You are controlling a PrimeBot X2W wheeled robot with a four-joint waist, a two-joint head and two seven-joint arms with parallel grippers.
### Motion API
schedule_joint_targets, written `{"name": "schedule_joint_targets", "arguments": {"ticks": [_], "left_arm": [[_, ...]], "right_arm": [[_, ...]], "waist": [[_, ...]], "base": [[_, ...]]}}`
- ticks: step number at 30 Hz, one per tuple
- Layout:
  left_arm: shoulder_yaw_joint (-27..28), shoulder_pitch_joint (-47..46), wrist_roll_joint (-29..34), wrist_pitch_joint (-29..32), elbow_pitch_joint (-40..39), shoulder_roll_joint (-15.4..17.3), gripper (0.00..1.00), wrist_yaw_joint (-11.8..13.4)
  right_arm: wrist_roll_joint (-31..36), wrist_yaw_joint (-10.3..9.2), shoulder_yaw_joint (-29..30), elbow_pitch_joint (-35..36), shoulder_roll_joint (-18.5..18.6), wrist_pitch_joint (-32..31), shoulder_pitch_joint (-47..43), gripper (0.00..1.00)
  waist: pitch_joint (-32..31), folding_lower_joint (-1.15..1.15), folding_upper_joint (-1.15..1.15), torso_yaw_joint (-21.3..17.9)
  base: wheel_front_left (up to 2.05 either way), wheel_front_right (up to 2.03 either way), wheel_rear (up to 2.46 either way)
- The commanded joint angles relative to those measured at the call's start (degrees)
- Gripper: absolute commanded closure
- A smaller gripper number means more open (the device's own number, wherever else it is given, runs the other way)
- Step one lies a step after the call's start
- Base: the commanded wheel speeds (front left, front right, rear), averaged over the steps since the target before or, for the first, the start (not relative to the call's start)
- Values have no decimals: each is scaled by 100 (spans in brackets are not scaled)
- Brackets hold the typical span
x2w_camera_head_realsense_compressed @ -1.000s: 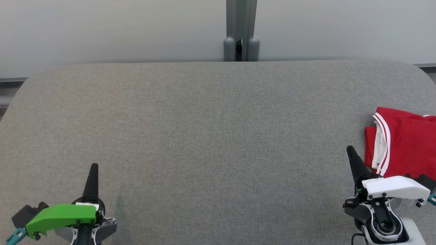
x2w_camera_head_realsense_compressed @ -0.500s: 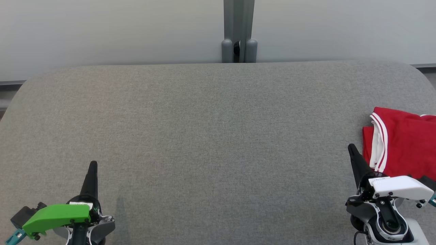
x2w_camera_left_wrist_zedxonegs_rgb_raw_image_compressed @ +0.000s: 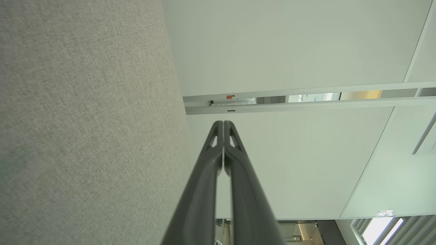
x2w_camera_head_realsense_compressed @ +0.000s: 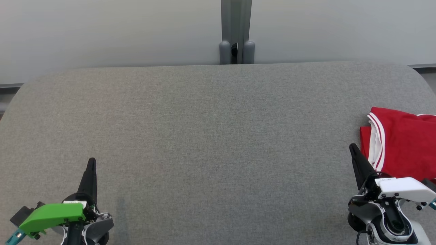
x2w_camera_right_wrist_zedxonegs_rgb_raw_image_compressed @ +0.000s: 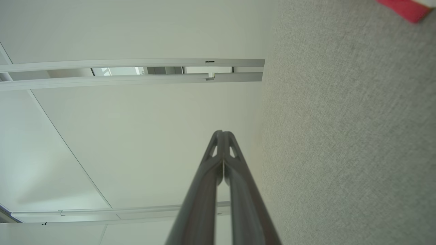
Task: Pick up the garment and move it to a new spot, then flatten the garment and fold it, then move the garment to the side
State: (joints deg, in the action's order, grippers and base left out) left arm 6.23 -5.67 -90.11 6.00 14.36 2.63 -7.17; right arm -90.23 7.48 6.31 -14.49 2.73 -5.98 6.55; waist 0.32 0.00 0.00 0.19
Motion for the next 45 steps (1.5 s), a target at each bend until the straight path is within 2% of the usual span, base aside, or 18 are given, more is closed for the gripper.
{"name": "schedule_joint_targets", "arguments": {"ticks": [1,5,45], "left_arm": [[35,-94,-126,40,-33,44,100,-42],[45,-96,-266,76,-47,44,100,-52],[42,-83,-235,74,-42,43,100,-52]], "right_arm": [[-111,2,21,51,26,-47,-50,100],[-256,2,36,75,27,-81,-65,100],[-236,2,32,70,26,-75,-62,100]], "waist": [[-4,0,0,-5],[-14,0,0,-18],[-14,0,0,-18]], "base": [[0,0,0],[0,0,0],[0,0,0]]}}
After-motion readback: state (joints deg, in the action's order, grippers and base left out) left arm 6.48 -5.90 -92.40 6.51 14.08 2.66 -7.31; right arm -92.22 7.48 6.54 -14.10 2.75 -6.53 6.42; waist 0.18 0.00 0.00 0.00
